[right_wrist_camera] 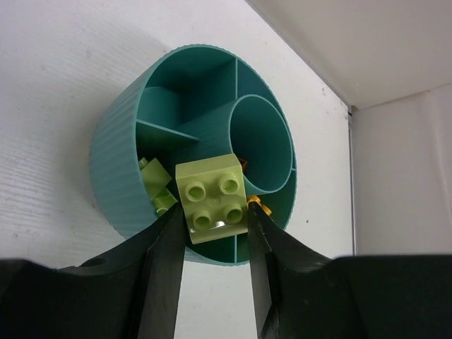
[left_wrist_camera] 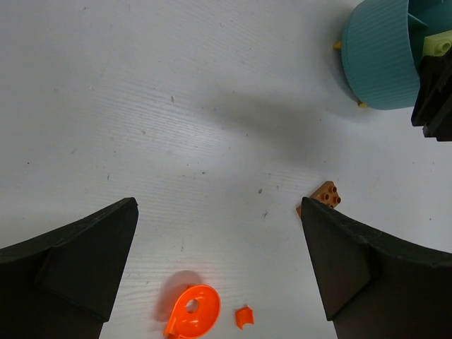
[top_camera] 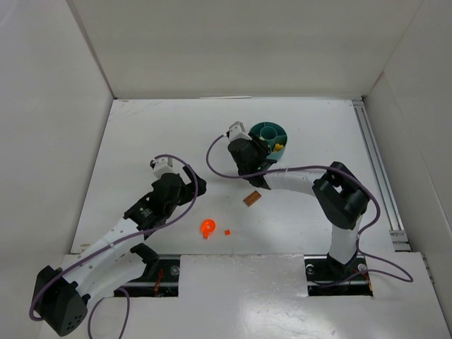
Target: Sort the legos into containers by color
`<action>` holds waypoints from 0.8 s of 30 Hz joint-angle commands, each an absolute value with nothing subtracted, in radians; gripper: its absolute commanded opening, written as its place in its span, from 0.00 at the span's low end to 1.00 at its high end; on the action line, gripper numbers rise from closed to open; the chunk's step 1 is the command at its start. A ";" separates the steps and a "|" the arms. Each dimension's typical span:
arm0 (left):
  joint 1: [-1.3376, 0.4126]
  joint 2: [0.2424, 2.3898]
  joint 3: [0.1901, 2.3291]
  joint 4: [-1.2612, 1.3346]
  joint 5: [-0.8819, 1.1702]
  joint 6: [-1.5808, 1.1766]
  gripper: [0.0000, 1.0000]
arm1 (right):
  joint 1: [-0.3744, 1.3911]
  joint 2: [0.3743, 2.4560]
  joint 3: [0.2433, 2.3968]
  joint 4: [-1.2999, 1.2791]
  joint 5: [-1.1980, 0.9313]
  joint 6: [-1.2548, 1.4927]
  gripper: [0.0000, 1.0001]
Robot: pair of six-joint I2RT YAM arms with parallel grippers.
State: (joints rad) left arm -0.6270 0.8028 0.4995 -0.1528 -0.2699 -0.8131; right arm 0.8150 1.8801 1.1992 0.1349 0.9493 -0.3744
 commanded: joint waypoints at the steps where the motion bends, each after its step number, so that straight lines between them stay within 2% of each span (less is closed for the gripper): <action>1: -0.630 0.785 0.495 -0.121 -0.288 -0.796 1.00 | 0.833 1.882 1.158 0.284 1.009 -0.417 0.28; 24: -0.630 0.836 0.495 -0.083 -0.279 -0.787 1.00 | 0.851 1.766 0.946 0.818 0.927 -0.657 0.31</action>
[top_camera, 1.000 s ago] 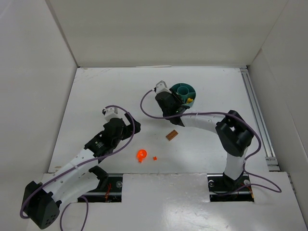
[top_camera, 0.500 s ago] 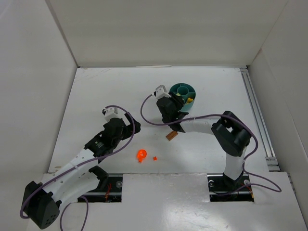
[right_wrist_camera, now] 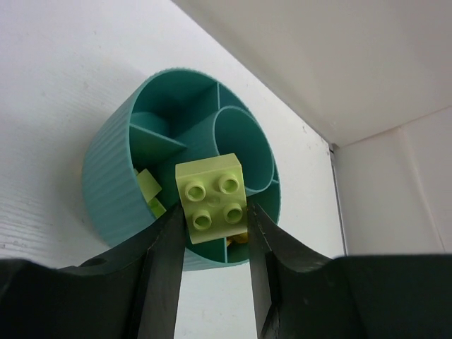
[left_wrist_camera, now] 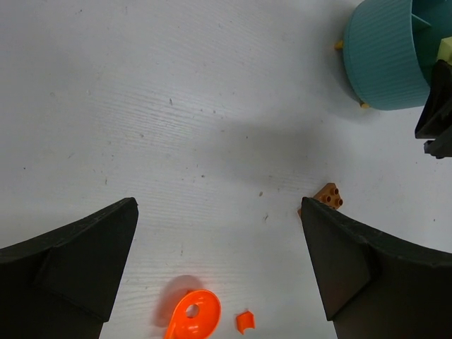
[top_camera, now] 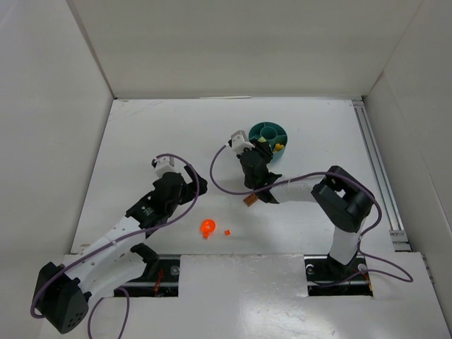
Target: Sort the legos into containers by color
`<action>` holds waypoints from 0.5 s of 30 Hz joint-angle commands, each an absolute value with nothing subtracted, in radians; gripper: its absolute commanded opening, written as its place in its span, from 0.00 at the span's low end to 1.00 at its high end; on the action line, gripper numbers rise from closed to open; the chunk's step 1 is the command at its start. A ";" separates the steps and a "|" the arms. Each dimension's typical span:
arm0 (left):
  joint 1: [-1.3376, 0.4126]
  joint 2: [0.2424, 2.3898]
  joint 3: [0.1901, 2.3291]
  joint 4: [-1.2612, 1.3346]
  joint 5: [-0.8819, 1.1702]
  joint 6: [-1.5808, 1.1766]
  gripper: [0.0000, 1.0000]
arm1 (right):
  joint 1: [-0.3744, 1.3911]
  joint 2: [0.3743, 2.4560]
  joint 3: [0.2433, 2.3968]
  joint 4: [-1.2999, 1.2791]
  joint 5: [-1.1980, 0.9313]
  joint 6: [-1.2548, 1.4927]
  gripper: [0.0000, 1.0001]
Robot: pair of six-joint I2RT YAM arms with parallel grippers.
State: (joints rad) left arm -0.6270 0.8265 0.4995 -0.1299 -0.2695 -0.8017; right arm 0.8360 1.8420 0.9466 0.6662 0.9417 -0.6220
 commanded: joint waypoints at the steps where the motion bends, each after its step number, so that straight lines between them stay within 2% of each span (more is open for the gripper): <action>1: -0.630 0.836 0.495 -0.083 -0.279 -0.787 1.00 | 0.851 1.757 0.936 0.818 0.914 -0.657 0.31; 15: -0.630 0.847 0.505 -0.072 -0.261 -0.767 1.00 | 0.788 1.723 0.896 0.808 0.720 -0.551 0.32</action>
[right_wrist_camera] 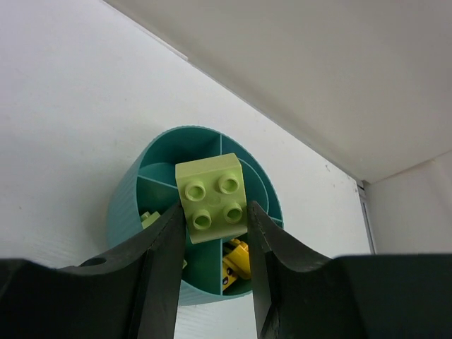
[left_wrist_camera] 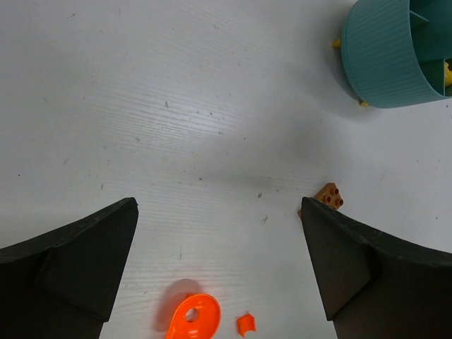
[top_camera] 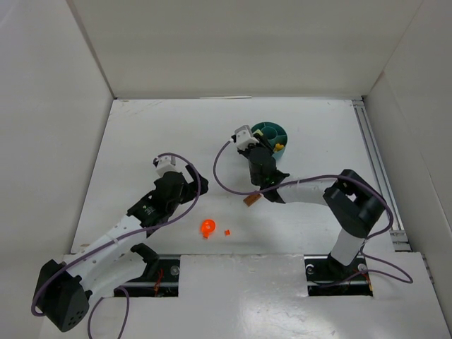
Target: Sort the legos into containers by color
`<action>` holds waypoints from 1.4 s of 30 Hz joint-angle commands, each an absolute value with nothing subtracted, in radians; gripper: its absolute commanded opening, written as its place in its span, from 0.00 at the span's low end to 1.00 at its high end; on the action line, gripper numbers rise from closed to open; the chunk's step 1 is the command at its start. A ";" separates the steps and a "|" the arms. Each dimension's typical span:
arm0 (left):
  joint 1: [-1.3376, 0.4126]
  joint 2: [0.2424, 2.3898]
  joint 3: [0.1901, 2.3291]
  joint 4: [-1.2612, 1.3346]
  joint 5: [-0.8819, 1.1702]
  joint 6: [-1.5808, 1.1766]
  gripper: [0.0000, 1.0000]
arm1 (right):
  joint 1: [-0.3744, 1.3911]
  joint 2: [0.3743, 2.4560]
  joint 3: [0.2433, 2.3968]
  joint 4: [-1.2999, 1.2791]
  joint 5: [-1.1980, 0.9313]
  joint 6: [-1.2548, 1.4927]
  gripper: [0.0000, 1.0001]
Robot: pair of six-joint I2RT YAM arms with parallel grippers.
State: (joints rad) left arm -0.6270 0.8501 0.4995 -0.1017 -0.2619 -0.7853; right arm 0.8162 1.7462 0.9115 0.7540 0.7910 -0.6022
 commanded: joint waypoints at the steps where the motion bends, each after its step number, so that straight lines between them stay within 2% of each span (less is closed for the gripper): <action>1: -0.630 0.847 0.505 -0.072 -0.261 -0.767 1.00 | 0.775 1.723 0.896 0.808 0.703 -0.539 0.32; 11: -0.630 0.847 0.505 -0.054 -0.261 -0.767 1.00 | 0.746 1.723 0.868 0.830 0.595 -0.518 0.33; 18: -0.630 0.847 0.514 -0.063 -0.270 -0.758 1.00 | 0.746 1.743 0.868 0.839 0.597 -0.477 0.42; 21: -0.630 0.847 0.514 -0.063 -0.270 -0.758 1.00 | 0.746 1.752 0.868 0.830 0.597 -0.477 0.42; 29: -0.630 0.865 0.532 -0.063 -0.270 -0.749 1.00 | 0.746 1.752 0.868 0.811 0.607 -0.446 0.57; 38: -0.630 0.865 0.541 -0.063 -0.270 -0.739 1.00 | 0.746 1.720 0.877 0.784 0.607 -0.446 0.59; 42: -0.630 0.865 0.563 -0.072 -0.239 -0.719 1.00 | 0.746 1.628 0.934 0.622 0.598 -0.388 0.71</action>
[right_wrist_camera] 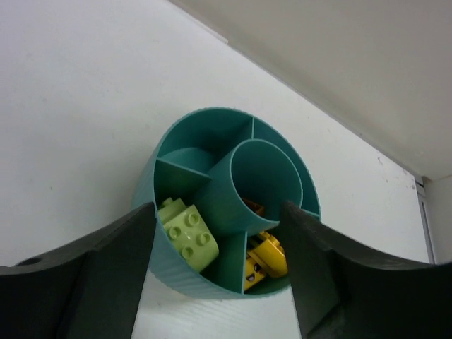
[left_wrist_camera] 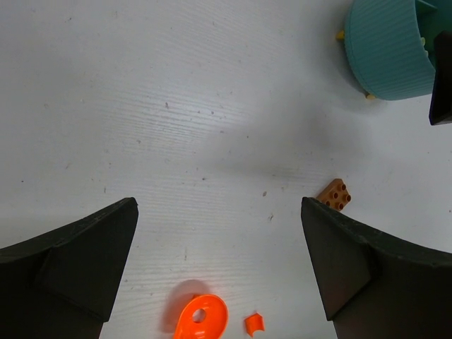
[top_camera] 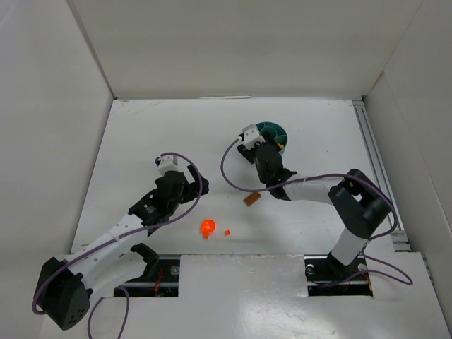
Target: Sort the legos into containers by color
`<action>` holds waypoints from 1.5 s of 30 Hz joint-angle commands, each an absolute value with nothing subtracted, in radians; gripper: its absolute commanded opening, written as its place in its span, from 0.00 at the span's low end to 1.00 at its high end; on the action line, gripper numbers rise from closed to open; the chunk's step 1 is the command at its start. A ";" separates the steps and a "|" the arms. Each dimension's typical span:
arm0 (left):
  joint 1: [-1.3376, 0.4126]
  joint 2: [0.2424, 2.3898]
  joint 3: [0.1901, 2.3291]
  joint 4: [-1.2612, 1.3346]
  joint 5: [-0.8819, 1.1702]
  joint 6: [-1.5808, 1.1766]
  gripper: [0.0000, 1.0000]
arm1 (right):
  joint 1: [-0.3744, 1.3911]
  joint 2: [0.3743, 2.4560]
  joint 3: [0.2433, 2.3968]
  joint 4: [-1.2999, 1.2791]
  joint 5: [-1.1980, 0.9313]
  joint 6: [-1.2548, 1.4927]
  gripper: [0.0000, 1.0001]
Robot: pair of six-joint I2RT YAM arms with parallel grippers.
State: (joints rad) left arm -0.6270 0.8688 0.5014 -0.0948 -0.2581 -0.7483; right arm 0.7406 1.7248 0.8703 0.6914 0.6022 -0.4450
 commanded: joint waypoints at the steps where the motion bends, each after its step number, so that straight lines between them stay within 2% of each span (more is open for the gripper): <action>1: -0.630 0.865 0.563 -0.072 -0.239 -0.710 1.00 | 0.746 1.608 0.948 0.524 0.583 -0.373 0.78; 3: -0.630 0.865 0.574 -0.083 -0.215 -0.689 1.00 | 0.746 1.548 0.980 0.418 0.559 -0.312 0.84; 4: -0.630 0.865 0.574 -0.083 -0.192 -0.678 1.00 | 0.746 1.527 0.980 0.363 0.526 -0.289 0.92; 7: -0.630 0.877 0.584 -0.068 -0.122 -0.626 1.00 | 0.746 1.416 0.967 0.192 0.506 -0.183 1.00; 12: -0.722 1.009 0.646 -0.014 -0.011 -0.499 1.00 | 0.695 1.175 0.891 -0.079 0.421 -0.023 1.00; 16: -0.925 1.182 0.786 -0.014 -0.152 -0.385 1.00 | 0.551 1.013 0.871 -0.320 0.310 0.034 1.00; 18: -1.012 1.294 0.828 -0.014 -0.214 -0.339 0.96 | 0.509 0.953 0.871 -0.415 0.284 0.034 1.00; 20: -1.028 1.397 0.873 0.024 -0.203 -0.263 0.93 | 0.470 0.895 0.871 -0.511 0.273 0.034 1.00; 21: -1.028 1.426 0.885 0.061 -0.154 -0.241 0.83 | 0.459 0.875 0.862 -0.541 0.255 0.034 1.00; 26: -1.028 1.557 0.954 0.118 -0.109 -0.160 0.76 | 0.414 0.773 0.828 -0.572 0.204 0.009 1.00; 32: -1.028 1.704 1.041 0.078 -0.118 -0.127 0.71 | 0.368 0.721 0.808 -0.583 0.183 -0.038 1.00; 45: -0.986 1.758 0.973 0.144 -0.009 -0.160 0.59 | 0.359 0.699 0.799 -0.574 0.192 -0.038 1.00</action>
